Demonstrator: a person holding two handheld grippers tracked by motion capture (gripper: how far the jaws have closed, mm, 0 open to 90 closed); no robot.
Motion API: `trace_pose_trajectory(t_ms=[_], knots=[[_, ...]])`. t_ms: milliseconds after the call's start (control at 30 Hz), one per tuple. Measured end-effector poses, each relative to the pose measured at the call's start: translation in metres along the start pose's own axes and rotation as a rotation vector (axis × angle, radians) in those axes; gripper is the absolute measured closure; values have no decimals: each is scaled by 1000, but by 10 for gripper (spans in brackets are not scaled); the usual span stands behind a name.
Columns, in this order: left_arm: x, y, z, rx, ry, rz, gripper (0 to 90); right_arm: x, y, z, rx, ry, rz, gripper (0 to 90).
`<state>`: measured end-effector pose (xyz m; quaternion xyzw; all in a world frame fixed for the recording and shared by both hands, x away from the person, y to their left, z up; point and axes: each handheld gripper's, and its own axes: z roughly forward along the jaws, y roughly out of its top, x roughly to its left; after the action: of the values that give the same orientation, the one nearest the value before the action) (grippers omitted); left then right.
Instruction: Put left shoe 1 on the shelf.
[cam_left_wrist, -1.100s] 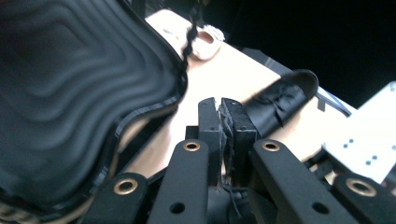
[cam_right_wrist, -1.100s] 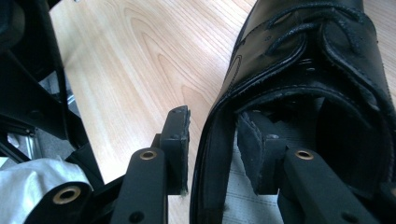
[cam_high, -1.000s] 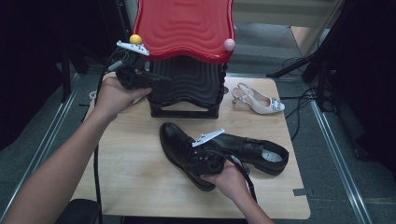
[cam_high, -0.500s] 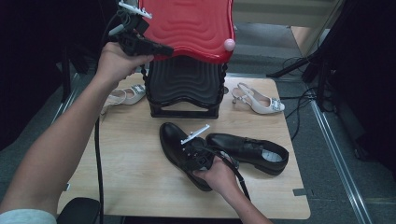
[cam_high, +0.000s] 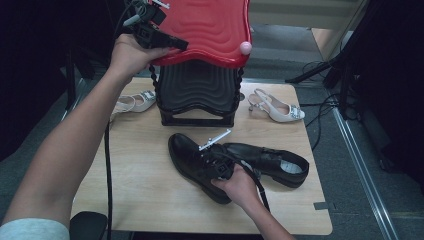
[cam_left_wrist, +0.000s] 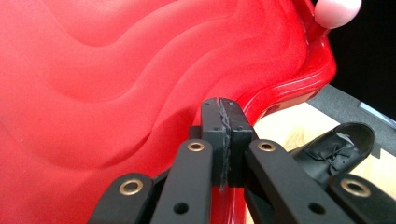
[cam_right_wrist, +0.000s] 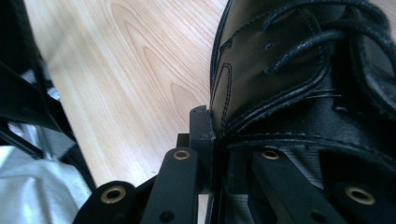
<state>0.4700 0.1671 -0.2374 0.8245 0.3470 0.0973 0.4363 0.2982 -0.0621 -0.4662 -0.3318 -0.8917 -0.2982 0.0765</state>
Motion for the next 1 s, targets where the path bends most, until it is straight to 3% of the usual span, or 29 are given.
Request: trace_pose_trajectory(t_ms=[267, 633, 1000], knots=[[-4, -1, -1, 5, 11, -19, 900, 0, 3, -18, -29, 19, -2, 851], [-7, -1, -2, 20, 25, -24, 900, 6, 22, -69, -104, 30, -21, 849], [-6, 0, -2, 25, 22, -26, 900, -9, 59, -97, -204, -36, -16, 849]])
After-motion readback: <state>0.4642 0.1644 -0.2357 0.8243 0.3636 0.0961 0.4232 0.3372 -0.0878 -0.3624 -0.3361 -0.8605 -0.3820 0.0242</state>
